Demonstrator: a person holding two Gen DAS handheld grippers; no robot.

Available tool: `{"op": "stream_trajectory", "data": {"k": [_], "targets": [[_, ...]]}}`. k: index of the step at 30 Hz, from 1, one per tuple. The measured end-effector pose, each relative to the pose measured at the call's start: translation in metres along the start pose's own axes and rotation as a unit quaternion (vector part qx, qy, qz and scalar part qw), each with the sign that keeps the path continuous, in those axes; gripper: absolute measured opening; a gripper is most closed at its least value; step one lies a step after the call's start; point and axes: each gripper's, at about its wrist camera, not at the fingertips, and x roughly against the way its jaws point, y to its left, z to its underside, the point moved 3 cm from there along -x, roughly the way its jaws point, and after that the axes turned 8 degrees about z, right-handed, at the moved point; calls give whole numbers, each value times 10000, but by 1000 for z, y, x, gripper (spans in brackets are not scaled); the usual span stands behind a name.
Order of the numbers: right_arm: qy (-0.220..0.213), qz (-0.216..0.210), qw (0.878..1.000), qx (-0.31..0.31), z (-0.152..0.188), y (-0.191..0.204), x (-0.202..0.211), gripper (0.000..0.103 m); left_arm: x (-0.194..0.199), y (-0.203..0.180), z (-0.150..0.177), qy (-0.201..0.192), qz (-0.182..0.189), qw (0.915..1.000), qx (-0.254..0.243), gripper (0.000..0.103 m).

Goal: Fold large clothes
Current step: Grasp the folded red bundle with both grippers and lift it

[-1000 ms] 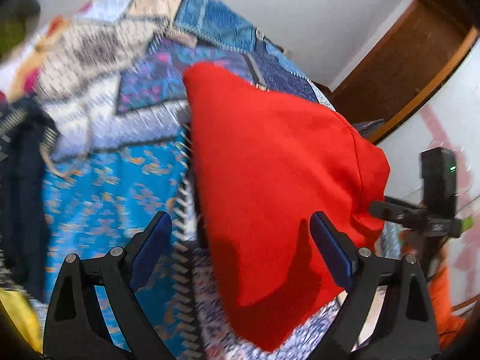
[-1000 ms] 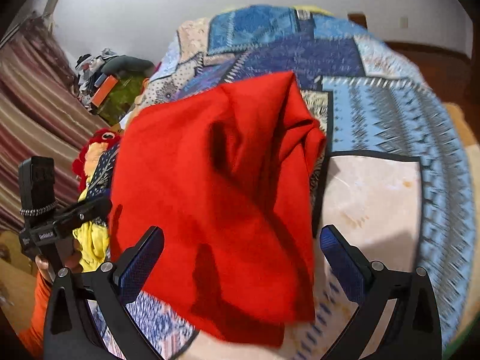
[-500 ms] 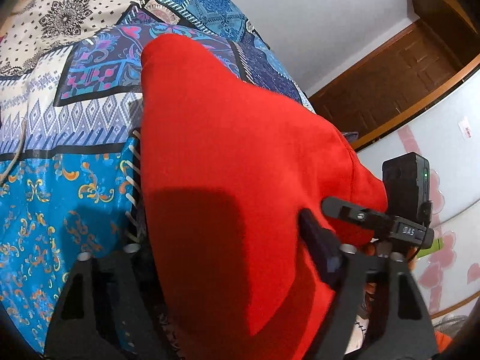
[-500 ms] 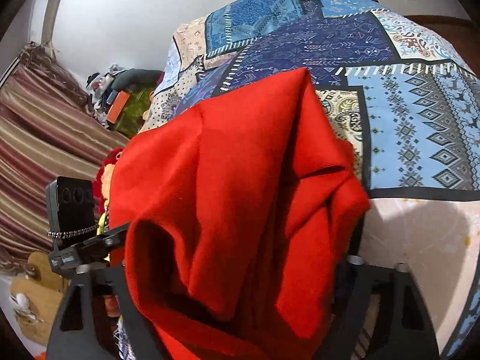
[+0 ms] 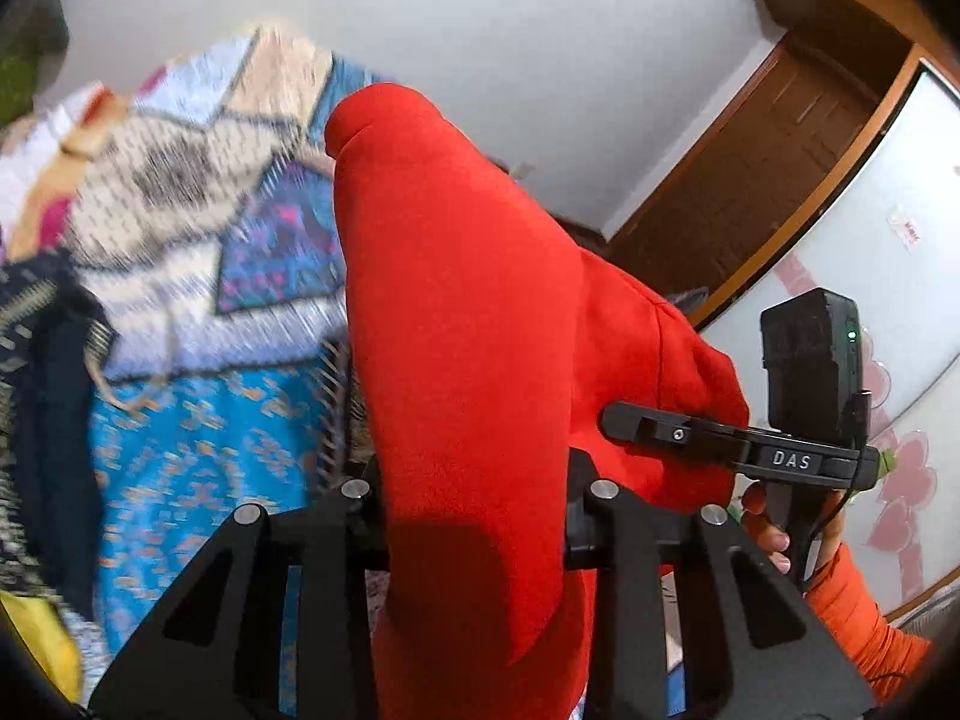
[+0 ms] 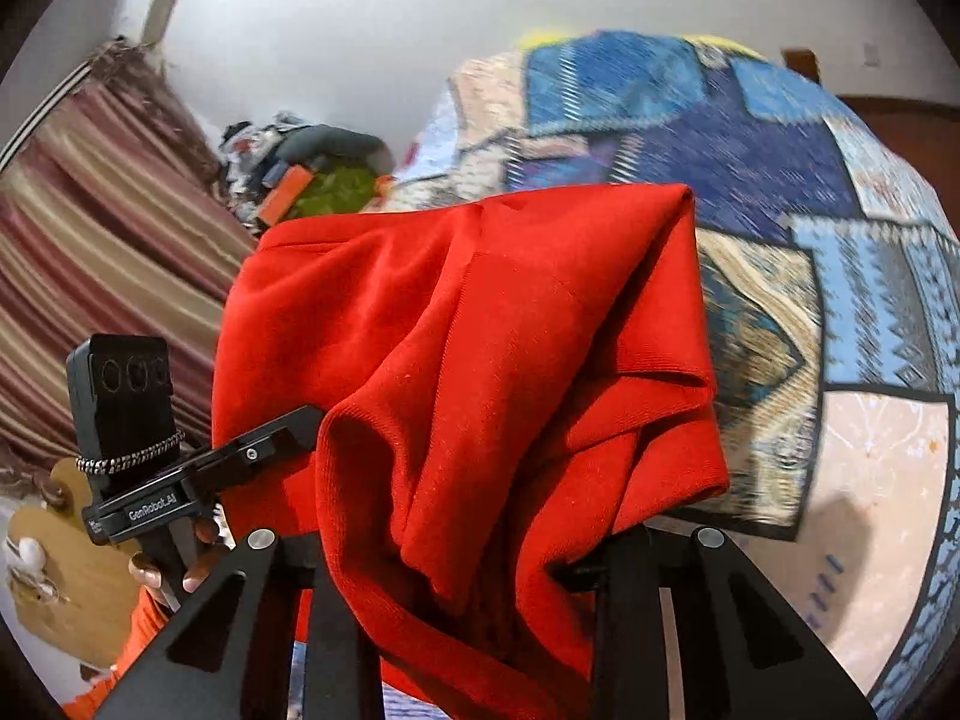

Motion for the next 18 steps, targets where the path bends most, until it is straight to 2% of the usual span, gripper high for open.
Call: {"op": "stream_trajectory", "data": {"k": [4,8,15,18], "targets": [[-193,-119,9993,314,-11,57,11,26,57,2,-16,-340,-71,9993,-101,33],[-236,-214,9978,586,-22,110,3,26,105,17,-25,-648,-182,9977,-100,33],[-99,-500,9949,867,-35,198,-54,26,173,74,-34,-993,-482,9939,69,33],[40,-627,9940,899,-37,224,-90,26,195,114,-34,-1060,-644,9920,248,33]]}}
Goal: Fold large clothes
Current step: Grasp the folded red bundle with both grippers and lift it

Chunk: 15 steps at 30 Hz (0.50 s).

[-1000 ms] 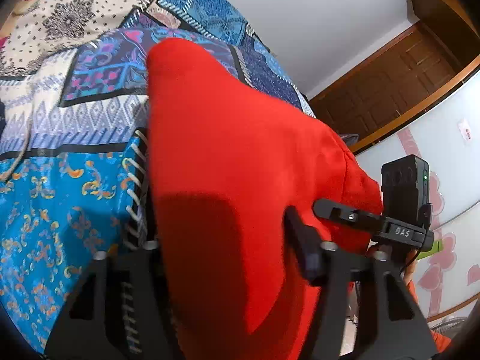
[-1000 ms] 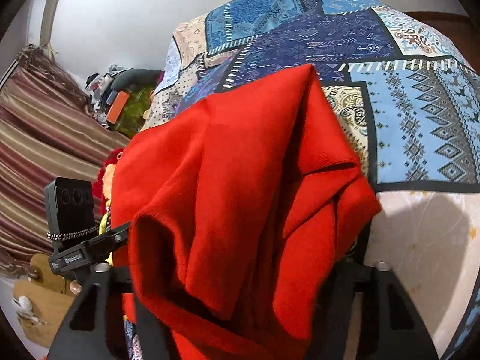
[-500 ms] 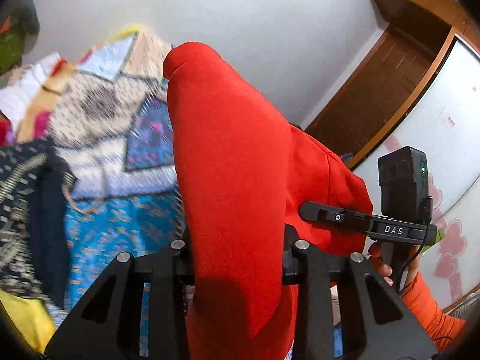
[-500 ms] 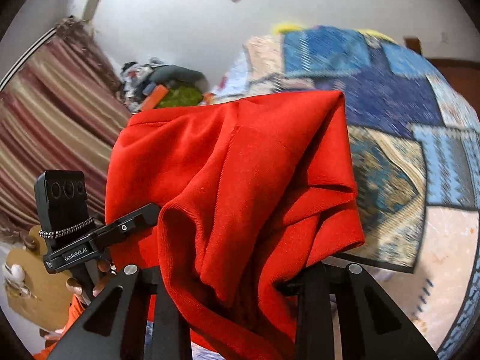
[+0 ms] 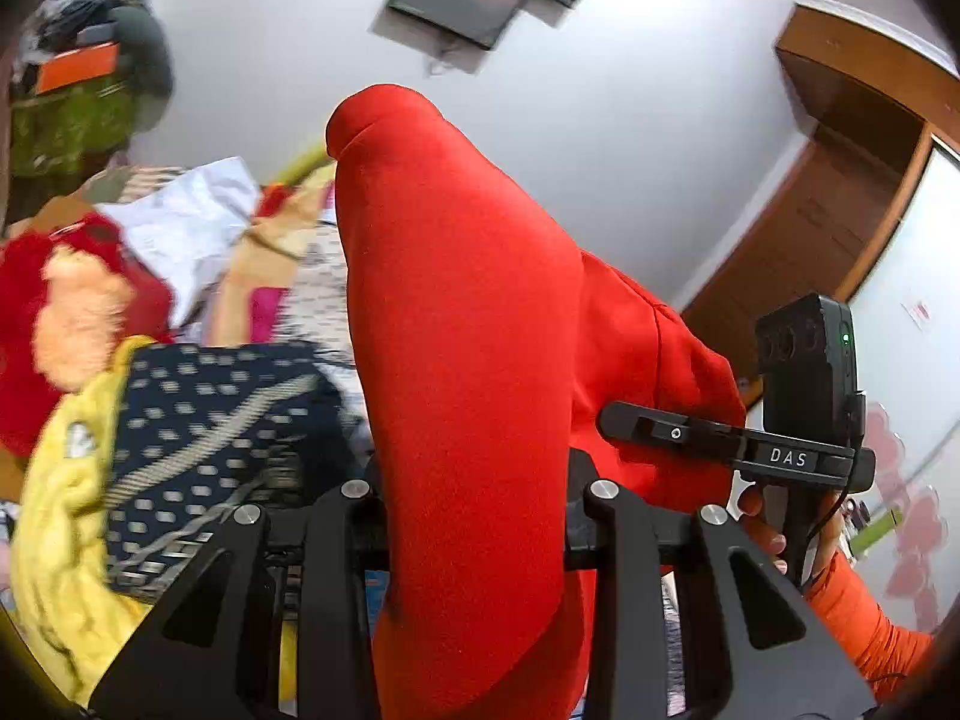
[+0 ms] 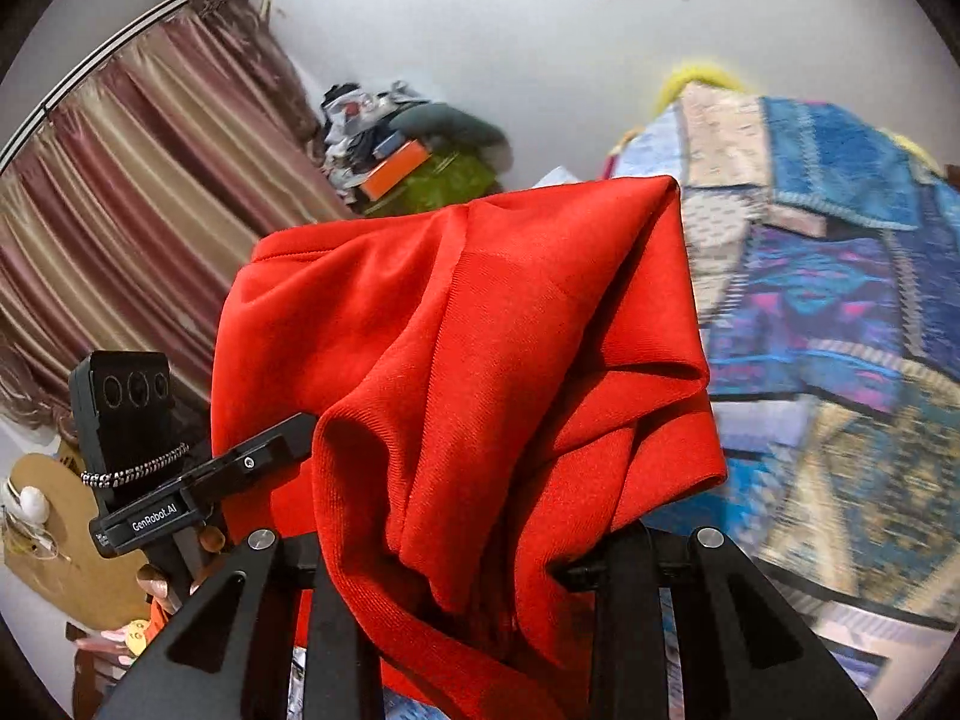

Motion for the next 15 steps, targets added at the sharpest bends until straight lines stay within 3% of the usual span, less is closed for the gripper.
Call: {"op": "stream_trajectory", "data": {"k": [8,15], "targets": [[650,-321,9972,-187,-3,24,-135,26,4,112,5,134,-466,9959,767,33],[1191,-379,9905,-572,19,-1,-220,26,-31,214,33,539,-771,9817,1656,41]]}}
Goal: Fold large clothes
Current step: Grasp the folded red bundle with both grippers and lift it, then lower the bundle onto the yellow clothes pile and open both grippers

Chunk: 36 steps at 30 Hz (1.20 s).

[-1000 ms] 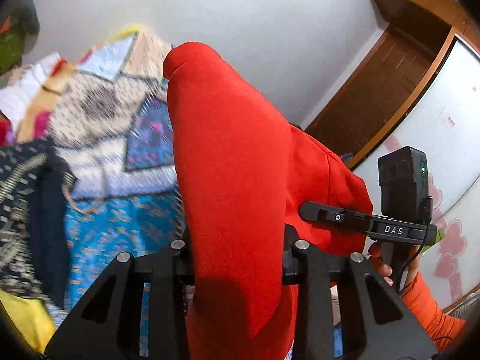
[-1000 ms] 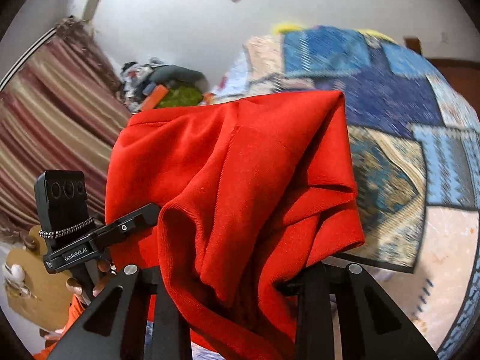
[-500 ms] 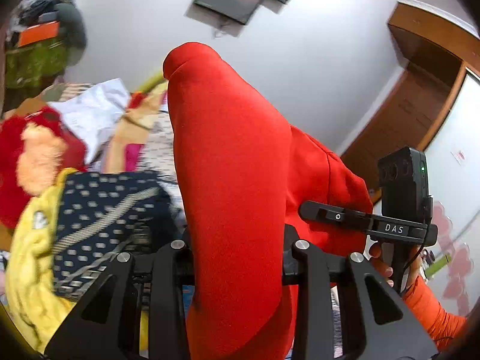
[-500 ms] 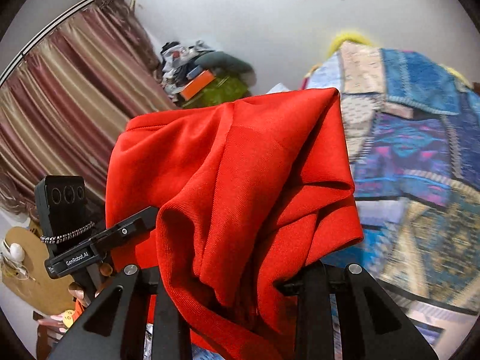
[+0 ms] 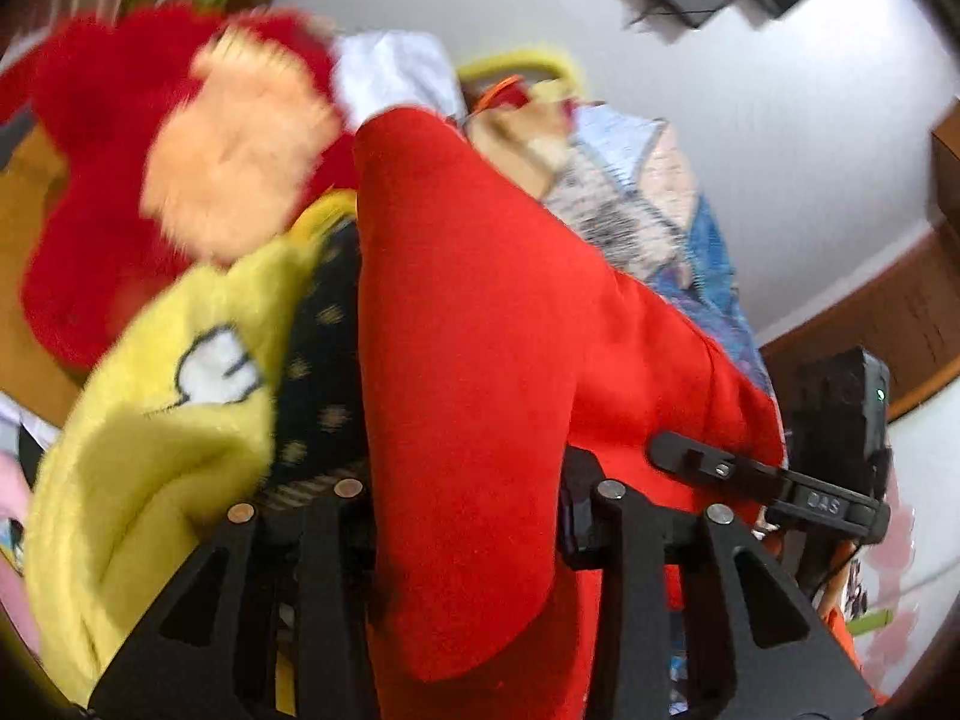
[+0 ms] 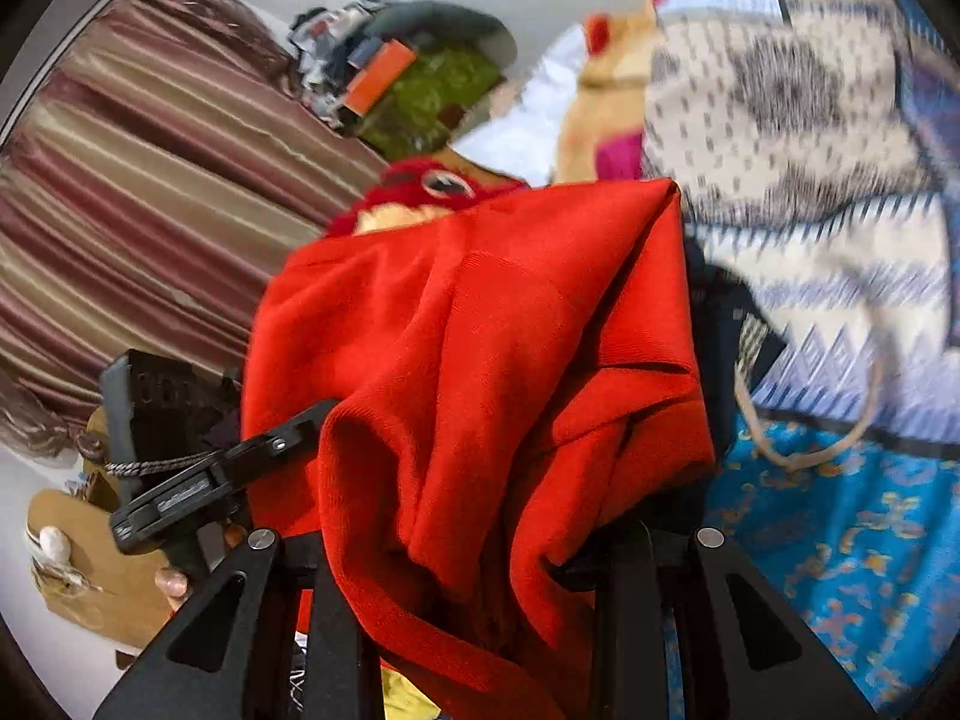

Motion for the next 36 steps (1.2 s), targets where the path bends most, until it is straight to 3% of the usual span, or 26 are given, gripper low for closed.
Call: {"op": "stream_trajectory", "data": {"k": [3,5,7,9,12,17,21,24,27,31,36], "targets": [[2,-159,9999,-58,0,-12,-7,27,-3,17,0,-145,197,9996,142,50],[95,-182,9998,-81,2,-17,-7,30,-2,15,3,-130,69,9999,-53,57],[230,5,9997,-54,6,-24,-5,39,3,9,8,-110,-229,9993,-281,66],[120,432,9989,97,10,-29,5,56,11,3,15,-144,-547,9972,-485,74],[-99,854,9956,375,21,-33,26,71,19,5,19,-186,-757,9952,-589,75],[-412,1019,9926,508,33,-26,53,71,48,-20,38,-403,-1113,9879,-1003,75],[-262,949,9937,530,44,-18,47,71,40,-27,64,-94,-1344,9830,-1245,86],[11,977,9941,465,58,-17,26,71,30,-15,86,88,-1539,9817,-1122,88],[337,1190,9911,487,77,-24,11,71,34,-3,101,22,-1425,9868,-768,88],[410,1202,9908,477,97,-32,19,71,49,3,117,-84,-1356,9898,-418,88],[253,1285,9906,400,111,-32,56,71,60,-14,138,85,-1879,9796,-704,88]]}}
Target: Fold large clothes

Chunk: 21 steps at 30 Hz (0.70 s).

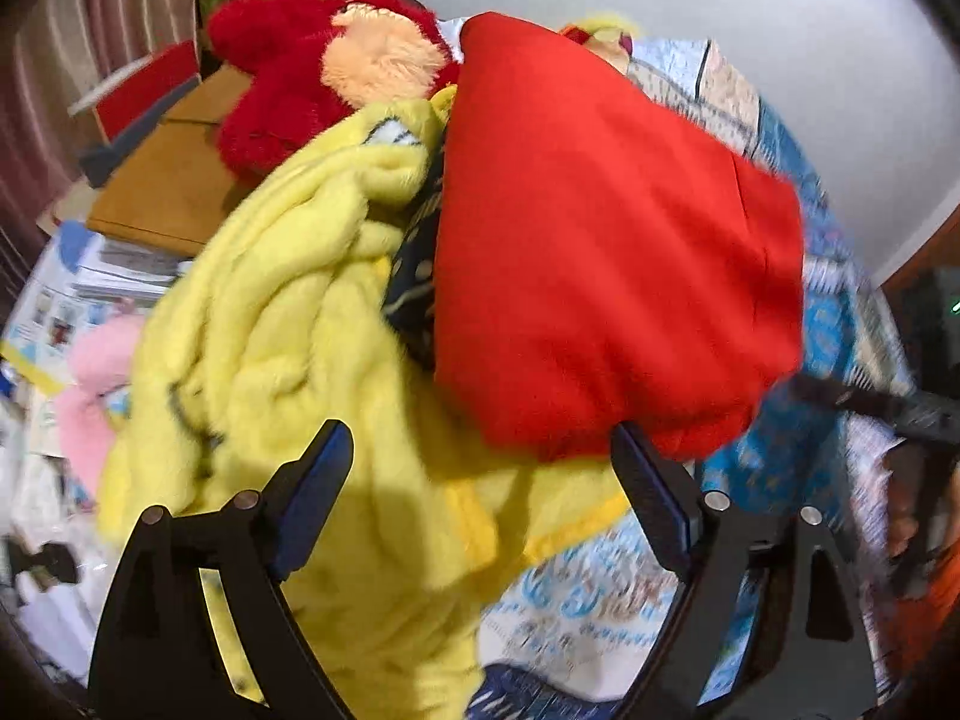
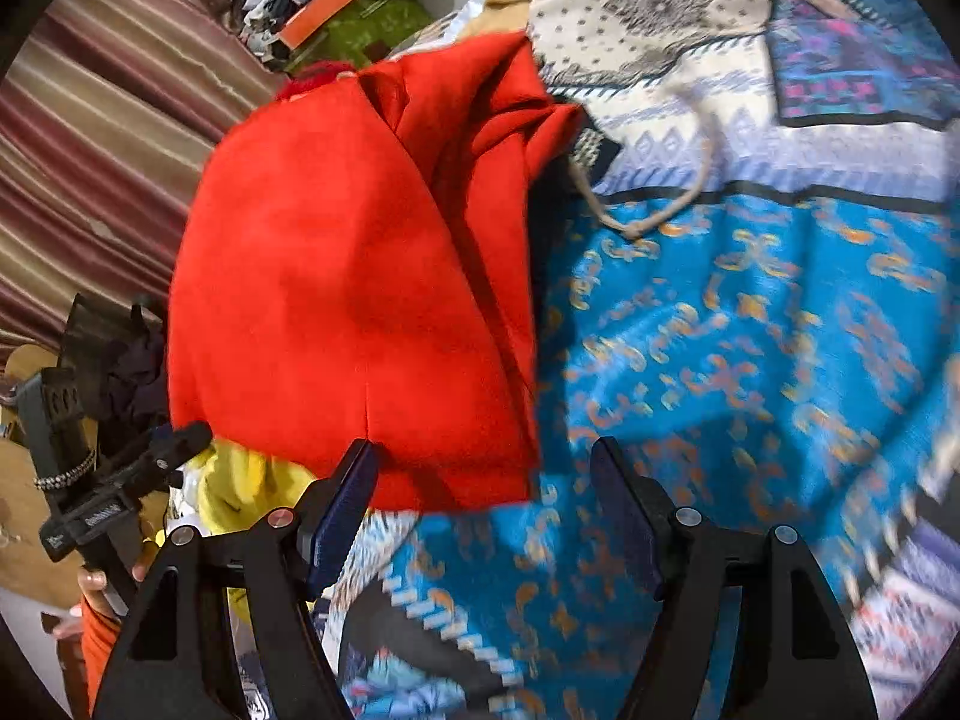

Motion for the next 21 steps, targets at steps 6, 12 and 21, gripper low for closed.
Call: {"op": "stream_trajectory", "data": {"k": [6,12,21], "targets": [[-847,4,9962,200,4,16,97,71,64,-42,3,-516,-158,9974,-478,88],[-2195,-73,9736,618,19,57,222,71,164,-101,-7,-1693,-87,9813,-912,88],[-3915,-297,9122,1173,95,115,375,71,311,-183,25,-3458,147,9270,-1444,88]]}}
